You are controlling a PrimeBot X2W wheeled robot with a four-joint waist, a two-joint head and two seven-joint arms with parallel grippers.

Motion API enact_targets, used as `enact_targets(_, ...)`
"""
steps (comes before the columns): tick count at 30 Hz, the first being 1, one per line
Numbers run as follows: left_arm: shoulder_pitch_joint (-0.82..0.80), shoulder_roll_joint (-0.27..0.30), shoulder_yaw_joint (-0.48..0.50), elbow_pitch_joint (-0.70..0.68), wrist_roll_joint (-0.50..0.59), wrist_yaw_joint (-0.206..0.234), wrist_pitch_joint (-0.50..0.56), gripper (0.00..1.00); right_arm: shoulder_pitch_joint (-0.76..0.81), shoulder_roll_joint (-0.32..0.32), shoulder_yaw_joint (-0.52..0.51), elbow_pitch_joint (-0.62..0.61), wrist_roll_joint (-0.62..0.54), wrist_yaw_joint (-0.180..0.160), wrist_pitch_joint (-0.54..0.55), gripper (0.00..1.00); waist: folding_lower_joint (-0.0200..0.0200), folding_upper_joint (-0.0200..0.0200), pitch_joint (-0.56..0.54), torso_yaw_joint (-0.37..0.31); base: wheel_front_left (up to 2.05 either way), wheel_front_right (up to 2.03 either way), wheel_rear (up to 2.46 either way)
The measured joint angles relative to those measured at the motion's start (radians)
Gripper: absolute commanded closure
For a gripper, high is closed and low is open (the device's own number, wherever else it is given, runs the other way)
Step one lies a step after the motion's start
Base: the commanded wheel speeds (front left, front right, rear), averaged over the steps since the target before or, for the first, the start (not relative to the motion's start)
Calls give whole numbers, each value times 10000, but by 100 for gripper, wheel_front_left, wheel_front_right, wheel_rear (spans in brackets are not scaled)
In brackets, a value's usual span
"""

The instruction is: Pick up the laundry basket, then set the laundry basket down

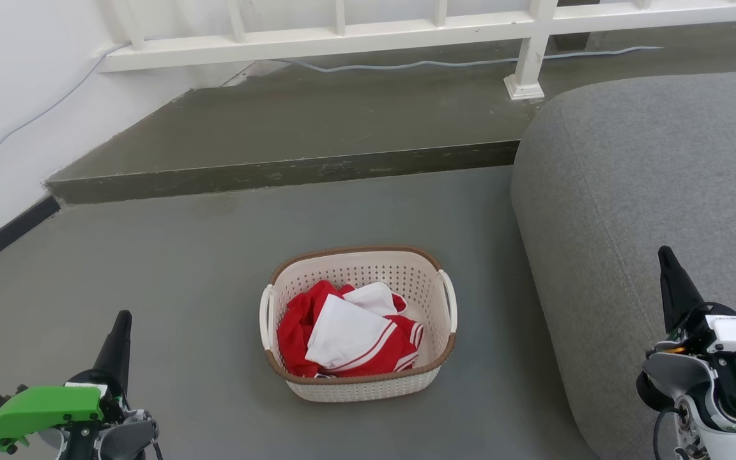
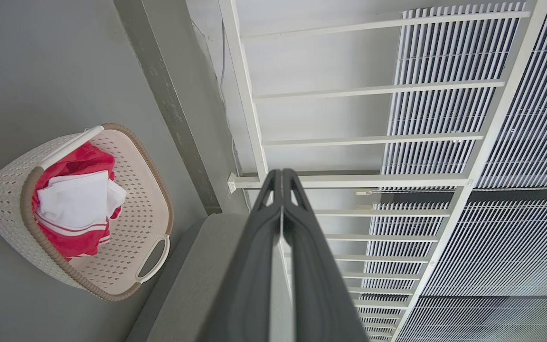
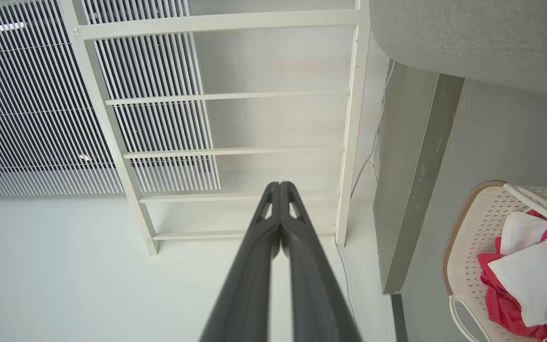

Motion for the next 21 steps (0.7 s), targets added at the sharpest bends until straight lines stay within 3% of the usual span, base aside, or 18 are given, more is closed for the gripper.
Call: enact_targets(21, 0, 0, -4, -15, 0, 0, 0, 100, 2, 4, -6, -17, 0, 0, 0, 100, 0, 0, 1, 0, 0, 0, 0)
